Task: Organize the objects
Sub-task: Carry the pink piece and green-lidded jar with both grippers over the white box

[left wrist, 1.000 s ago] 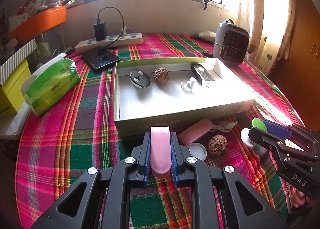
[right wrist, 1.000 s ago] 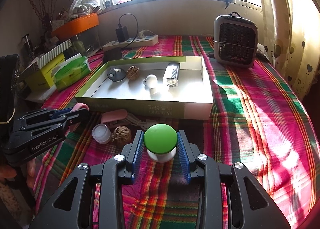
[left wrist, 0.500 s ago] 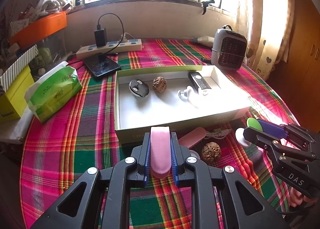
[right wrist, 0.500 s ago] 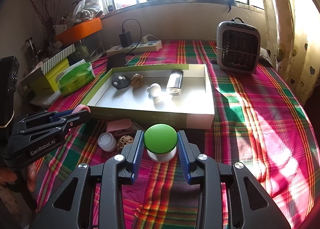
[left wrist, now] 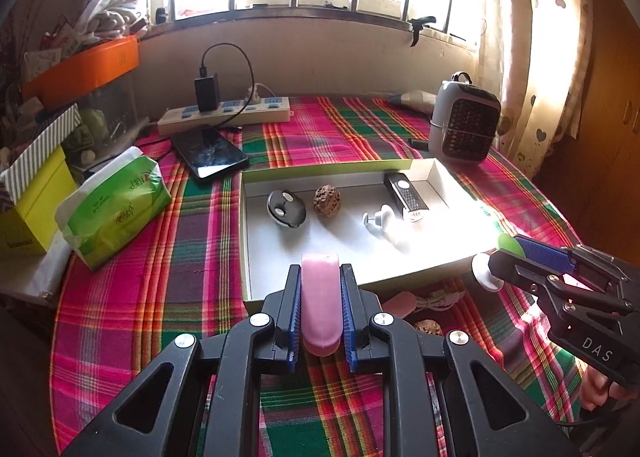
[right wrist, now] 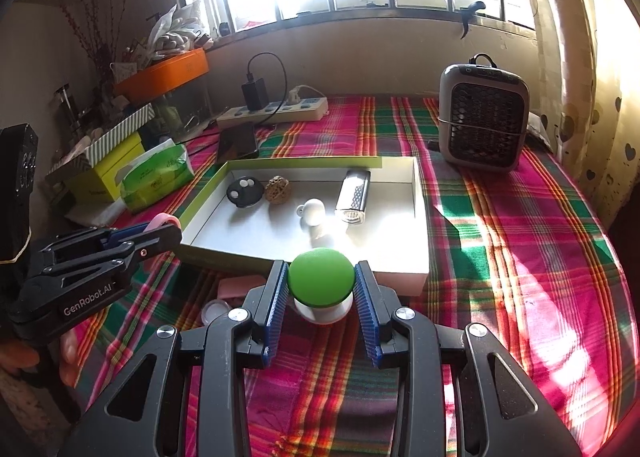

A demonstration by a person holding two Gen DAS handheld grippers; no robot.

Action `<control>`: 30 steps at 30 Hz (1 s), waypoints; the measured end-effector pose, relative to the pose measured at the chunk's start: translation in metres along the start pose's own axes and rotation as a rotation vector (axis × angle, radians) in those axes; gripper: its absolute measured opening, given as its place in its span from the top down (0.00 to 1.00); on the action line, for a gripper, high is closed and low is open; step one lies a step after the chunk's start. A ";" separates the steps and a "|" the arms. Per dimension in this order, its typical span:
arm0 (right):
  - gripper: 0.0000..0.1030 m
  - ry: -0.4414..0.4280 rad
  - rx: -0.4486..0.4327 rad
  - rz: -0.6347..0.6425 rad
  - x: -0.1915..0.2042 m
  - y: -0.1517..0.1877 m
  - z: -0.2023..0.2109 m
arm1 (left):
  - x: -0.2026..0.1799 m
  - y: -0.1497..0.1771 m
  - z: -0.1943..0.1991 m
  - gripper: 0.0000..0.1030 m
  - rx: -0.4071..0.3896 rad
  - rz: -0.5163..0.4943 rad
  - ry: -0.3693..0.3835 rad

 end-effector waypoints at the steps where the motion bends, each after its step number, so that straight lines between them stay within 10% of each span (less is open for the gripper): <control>1: 0.66 0.000 -0.002 0.001 -0.001 -0.002 -0.001 | 0.001 -0.001 -0.001 0.85 0.000 0.003 -0.001; 30: 0.66 0.083 0.009 -0.018 -0.052 -0.045 -0.081 | 0.016 -0.010 -0.066 0.85 0.071 0.034 -0.017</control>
Point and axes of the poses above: each gripper's, at about its wrist camera, not at the fingertips, and z roughly against the way its jaws point, x to its left, y to its underside, the point moved 4 cm from there along -z, roughly the way its jaws point, and after that the axes turned 10 degrees about -x, right-handed, at the moved point
